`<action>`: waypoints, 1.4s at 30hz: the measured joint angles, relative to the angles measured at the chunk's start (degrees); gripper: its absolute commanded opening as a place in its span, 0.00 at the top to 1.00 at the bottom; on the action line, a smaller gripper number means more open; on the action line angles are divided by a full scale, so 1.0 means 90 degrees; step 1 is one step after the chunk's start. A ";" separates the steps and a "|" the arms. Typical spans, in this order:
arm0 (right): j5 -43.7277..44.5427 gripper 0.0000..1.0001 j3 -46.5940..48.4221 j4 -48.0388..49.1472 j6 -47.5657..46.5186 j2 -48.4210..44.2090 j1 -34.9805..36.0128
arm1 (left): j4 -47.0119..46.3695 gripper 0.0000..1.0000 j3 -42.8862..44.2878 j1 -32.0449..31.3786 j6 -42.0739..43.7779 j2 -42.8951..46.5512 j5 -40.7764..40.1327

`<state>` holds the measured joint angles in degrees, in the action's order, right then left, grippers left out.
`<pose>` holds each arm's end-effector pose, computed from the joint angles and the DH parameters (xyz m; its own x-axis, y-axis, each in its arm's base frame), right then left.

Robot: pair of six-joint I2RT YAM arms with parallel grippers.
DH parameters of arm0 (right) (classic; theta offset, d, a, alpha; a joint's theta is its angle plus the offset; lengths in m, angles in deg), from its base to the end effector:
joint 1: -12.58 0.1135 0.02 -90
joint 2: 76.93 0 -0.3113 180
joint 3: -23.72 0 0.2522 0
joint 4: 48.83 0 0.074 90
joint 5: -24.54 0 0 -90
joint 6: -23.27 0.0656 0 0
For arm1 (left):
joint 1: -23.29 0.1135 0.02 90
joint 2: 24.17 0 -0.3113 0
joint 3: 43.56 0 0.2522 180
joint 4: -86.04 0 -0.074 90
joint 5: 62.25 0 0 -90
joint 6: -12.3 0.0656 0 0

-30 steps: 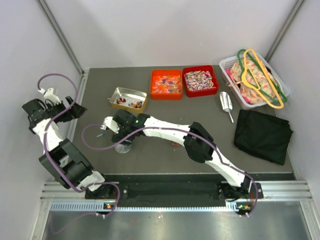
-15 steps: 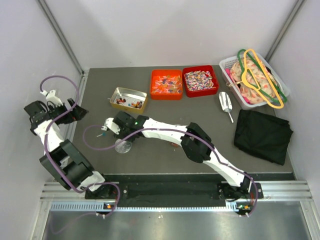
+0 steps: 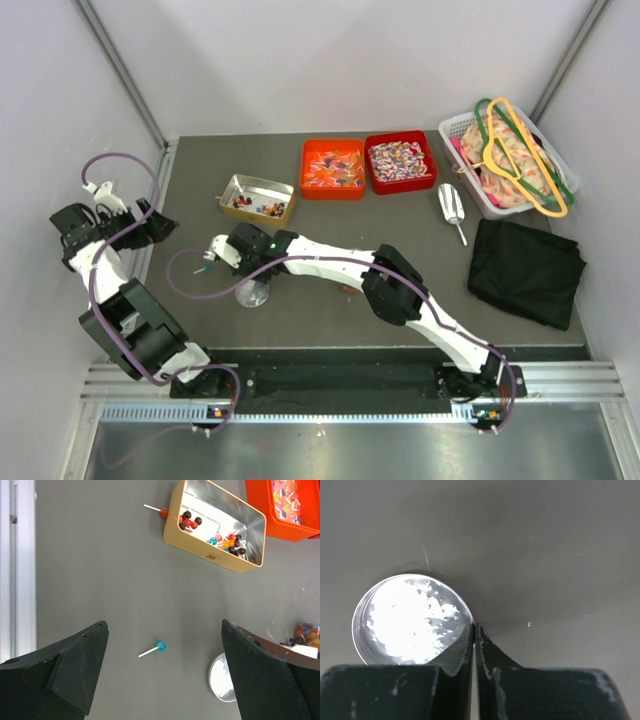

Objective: Pack the candies
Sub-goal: Pick up the bottle lid at the center of the board.

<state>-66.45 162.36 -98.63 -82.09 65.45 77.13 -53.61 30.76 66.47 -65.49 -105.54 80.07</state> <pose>0.2573 0.5433 0.1748 -0.0930 -0.8116 -0.5767 -0.9664 0.2130 -0.1440 0.2549 0.1680 0.3063 -0.5305 -0.3205 -0.7848 0.0865 0.9005 -0.4262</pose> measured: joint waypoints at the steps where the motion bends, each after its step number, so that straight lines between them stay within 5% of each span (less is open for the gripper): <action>1: 0.0005 1.00 -0.0005 0.0000 0.0000 -0.0002 -0.0015 | 0.0000 0.01 -0.0005 0.0000 0.0000 -0.0002 0.0024; 15: -0.0027 1.00 -0.1054 -0.0287 -0.0109 -0.2237 -0.1003 | -0.0117 0.01 -0.0007 -0.0359 0.0267 -0.0726 0.1064; 25: 0.0374 1.00 -0.1331 -0.0260 -0.0498 -0.3842 -0.1430 | -0.0075 0.01 0.0452 -0.2266 0.0639 -0.1166 0.0950; 33: 0.0146 1.00 -0.1987 -0.0529 -0.0500 -0.4248 -0.2334 | -0.0049 0.02 0.1477 -0.3349 0.0639 -0.1673 0.1972; 42: -0.0571 1.00 -0.2013 -0.1134 -0.0508 -0.4651 -0.2783 | -0.0418 0.01 0.1212 -0.4755 0.1360 -0.1226 0.0505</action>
<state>-71.59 144.24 -108.83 -86.66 23.60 52.08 -57.37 41.66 23.67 -53.25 -116.57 84.61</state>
